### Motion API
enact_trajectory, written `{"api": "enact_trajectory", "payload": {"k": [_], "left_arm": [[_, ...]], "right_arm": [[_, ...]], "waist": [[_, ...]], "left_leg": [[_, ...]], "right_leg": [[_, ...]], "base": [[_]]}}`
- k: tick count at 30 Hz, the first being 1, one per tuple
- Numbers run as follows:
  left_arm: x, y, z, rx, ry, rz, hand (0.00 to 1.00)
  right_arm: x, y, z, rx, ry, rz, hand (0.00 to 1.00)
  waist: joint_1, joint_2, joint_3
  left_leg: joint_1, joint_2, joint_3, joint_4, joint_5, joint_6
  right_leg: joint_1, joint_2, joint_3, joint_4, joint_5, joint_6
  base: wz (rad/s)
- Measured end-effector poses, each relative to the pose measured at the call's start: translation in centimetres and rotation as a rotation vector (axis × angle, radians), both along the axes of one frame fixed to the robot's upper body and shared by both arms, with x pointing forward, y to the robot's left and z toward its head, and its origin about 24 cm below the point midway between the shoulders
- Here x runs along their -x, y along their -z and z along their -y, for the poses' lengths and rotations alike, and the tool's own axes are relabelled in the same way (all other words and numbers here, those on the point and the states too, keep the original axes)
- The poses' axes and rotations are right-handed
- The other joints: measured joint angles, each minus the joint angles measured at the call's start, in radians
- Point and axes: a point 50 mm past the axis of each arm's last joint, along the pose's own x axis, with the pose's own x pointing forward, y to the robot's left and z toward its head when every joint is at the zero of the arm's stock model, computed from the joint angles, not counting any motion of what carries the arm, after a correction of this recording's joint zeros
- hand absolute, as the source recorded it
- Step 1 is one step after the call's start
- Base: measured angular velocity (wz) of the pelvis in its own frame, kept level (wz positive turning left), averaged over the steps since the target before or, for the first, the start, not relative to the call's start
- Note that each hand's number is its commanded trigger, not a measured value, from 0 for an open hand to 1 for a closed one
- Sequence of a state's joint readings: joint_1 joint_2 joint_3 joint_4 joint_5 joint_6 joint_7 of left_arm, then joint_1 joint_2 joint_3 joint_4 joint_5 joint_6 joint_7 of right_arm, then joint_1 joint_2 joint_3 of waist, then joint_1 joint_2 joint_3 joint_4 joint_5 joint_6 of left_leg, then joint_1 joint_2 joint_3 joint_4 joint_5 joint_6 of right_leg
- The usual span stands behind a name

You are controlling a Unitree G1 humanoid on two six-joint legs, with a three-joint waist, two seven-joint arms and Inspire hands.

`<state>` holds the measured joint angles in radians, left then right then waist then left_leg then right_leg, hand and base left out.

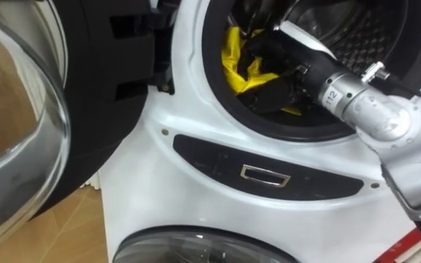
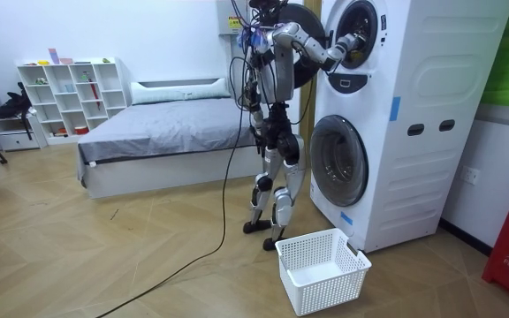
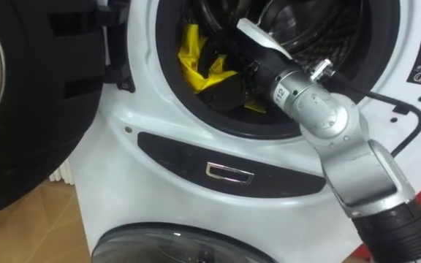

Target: Pick clothes from washing machine

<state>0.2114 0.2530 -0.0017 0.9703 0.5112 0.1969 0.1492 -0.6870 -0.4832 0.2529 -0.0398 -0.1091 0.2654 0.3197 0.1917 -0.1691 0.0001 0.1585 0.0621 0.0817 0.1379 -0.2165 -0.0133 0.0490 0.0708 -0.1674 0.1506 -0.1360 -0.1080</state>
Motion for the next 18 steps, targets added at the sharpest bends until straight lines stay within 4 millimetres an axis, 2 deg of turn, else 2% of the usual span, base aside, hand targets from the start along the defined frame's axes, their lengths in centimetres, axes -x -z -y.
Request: {"api": "enact_trajectory", "payload": {"k": [4,8,11,15,18], "left_arm": [[0.0,0.1,0.2,0.007,0.001,0.002,0.00],[0.6,0.3,0.3,0.017,-0.002,-0.011,0.00],[1.2,0.3,0.3,0.017,-0.004,-0.020,0.00],[2.0,0.5,0.6,0.014,-0.017,-0.009,0.00],[2.5,0.7,1.2,0.022,-0.026,-0.008,0.00]], "right_arm": [[0.6,-0.8,-0.5,0.002,-0.035,0.037,1.00],[2.6,-2.3,-1.9,0.002,-0.124,0.120,1.00],[3.9,-3.2,-2.5,-0.002,-0.166,0.179,1.00],[6.1,-3.9,-2.5,-0.050,-0.224,0.239,1.00],[7.4,-4.5,-2.3,-0.124,-0.282,0.277,1.00]], "waist": [[-0.012,0.007,-0.0048],[-0.032,0.023,-0.0080],[-0.065,0.030,-0.0072],[-0.077,0.042,-0.0031],[-0.098,0.054,-0.0029]], "left_leg": [[-0.002,0.000,-0.002,0.004,0.000,0.000],[0.005,0.001,-0.002,0.006,0.000,0.000],[0.004,0.002,-0.001,0.006,0.000,0.000],[0.008,0.000,-0.001,0.006,0.000,0.000],[0.009,-0.001,0.000,0.005,0.000,0.000]], "right_leg": [[0.000,0.000,-0.001,0.001,0.000,0.000],[0.005,0.000,0.002,0.004,0.000,0.000],[0.005,0.000,0.003,0.004,0.000,0.000],[0.006,0.000,0.014,0.005,0.000,0.000],[0.008,-0.001,0.014,0.004,0.001,0.002]], "base": [[0.00],[-0.05],[0.02],[-0.06],[0.03]]}}
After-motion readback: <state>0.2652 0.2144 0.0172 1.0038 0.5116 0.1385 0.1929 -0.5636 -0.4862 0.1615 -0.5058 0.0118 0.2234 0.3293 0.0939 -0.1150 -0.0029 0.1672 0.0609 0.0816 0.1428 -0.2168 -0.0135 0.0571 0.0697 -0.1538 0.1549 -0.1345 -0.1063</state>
